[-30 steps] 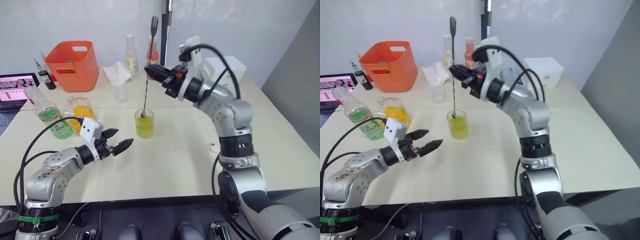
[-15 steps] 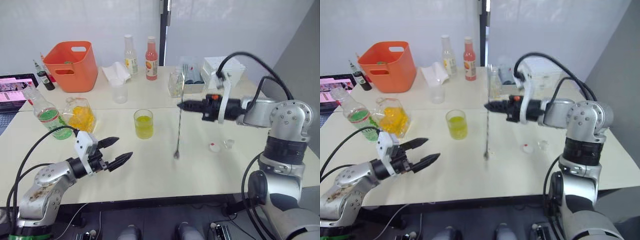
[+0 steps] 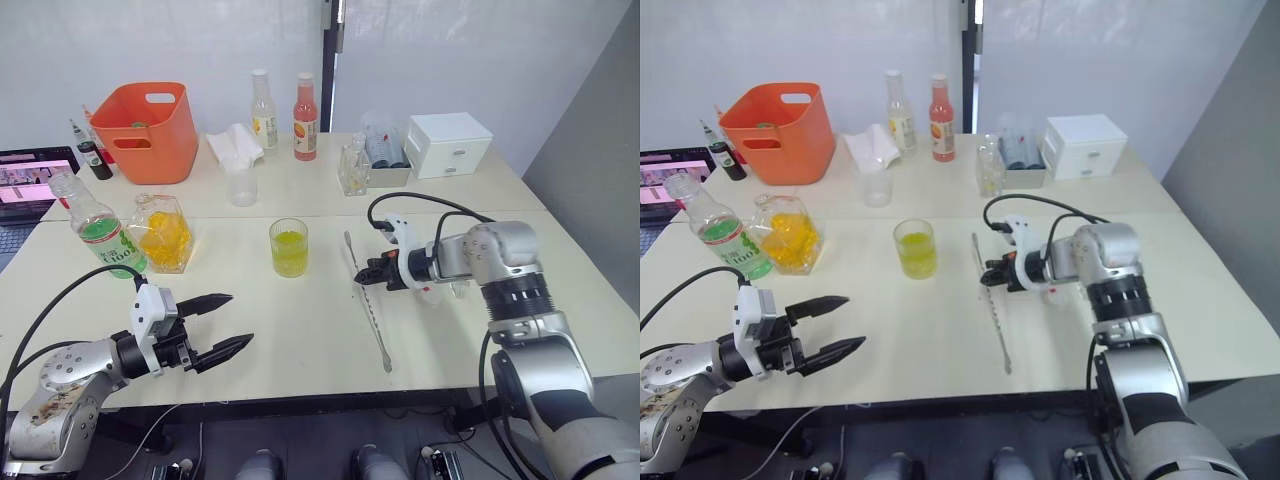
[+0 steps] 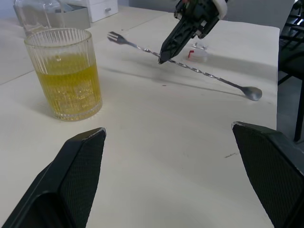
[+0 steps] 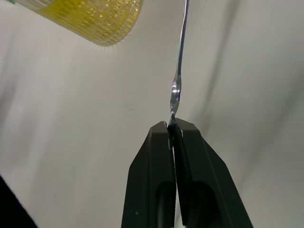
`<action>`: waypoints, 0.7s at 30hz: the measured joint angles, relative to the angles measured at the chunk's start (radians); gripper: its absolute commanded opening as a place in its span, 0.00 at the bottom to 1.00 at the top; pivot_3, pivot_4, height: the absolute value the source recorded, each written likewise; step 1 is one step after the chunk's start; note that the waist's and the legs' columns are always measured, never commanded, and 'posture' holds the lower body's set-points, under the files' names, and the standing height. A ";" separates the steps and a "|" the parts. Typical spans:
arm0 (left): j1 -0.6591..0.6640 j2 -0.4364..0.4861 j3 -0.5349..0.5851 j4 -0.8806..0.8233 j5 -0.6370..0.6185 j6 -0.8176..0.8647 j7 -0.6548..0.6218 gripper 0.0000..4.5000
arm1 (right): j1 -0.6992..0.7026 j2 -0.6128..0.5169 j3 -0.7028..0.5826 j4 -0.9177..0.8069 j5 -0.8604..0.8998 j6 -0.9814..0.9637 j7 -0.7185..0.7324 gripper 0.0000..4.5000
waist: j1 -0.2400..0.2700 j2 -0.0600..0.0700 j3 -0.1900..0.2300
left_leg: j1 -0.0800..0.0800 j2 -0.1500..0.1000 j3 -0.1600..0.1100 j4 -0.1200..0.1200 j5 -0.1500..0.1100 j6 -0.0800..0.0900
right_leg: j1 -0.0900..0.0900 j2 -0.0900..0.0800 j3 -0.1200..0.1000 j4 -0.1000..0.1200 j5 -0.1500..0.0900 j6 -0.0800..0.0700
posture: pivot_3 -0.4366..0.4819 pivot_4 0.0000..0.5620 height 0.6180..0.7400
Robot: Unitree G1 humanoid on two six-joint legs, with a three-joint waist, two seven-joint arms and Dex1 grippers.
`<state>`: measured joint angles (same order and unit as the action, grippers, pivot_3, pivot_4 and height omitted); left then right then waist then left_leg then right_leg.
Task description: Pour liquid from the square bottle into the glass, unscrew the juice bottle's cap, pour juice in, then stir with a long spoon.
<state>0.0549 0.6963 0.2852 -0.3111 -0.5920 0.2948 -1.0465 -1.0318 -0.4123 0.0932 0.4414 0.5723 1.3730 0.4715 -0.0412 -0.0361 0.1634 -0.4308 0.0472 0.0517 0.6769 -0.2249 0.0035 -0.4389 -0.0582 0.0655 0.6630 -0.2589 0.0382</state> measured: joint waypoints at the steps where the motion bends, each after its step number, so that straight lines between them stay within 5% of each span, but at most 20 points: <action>1: 0.003 0.000 0.000 -0.008 0.000 0.000 0.006 1.00 | -0.009 0.005 0.012 0.036 -0.018 -0.025 0.006 0.00 | 0.001 0.000 0.000 | 0.000 0.000 0.000 0.000 0.000 0.000 | 0.000 0.000 0.000 0.000 0.000 0.000 | 0.48 0.27 0.79; 9: 0.022 0.001 0.005 -0.026 -0.001 0.001 0.018 1.00 | -0.020 0.027 0.030 0.178 -0.112 -0.136 0.073 0.00 | 0.002 0.000 0.000 | 0.001 0.000 0.000 0.000 0.000 0.000 | 0.001 0.000 0.000 0.000 0.000 0.000 | 0.48 0.27 0.79; 10: 0.022 0.002 0.007 -0.026 -0.001 0.001 0.018 1.00 | -0.020 0.028 0.032 0.179 -0.120 -0.143 0.080 0.15 | 0.002 0.000 0.000 | 0.001 0.000 0.000 0.000 0.000 0.000 | 0.001 0.000 0.000 0.000 0.000 0.000 | 0.48 0.27 0.79; 15: 0.022 0.005 0.019 -0.025 -0.008 0.010 0.018 1.00 | -0.007 0.027 0.010 0.150 -0.126 -0.152 0.102 0.51 | 0.004 0.000 0.000 | 0.002 0.000 0.000 0.001 0.000 0.000 | 0.002 0.000 0.000 0.001 0.000 0.000 | 0.48 0.27 0.79; 21: 0.064 0.028 0.134 -0.009 -0.060 0.037 0.026 1.00 | 0.110 -0.080 -0.120 -0.137 -0.077 -0.122 0.130 0.99 | 0.005 0.000 0.000 | -0.001 0.001 -0.001 -0.001 0.000 0.000 | -0.001 -0.001 0.000 0.000 0.000 0.000 | 0.48 0.27 0.79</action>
<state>0.1192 0.7243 0.4192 -0.3204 -0.6524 0.3318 -1.0200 -0.9219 -0.4927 -0.0268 0.3047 0.4951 1.2511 0.6018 -0.0360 -0.0360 0.1634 -0.4313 0.0483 0.0512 0.6761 -0.2252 0.0038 -0.4394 -0.0588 0.0650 0.6625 -0.2588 0.0384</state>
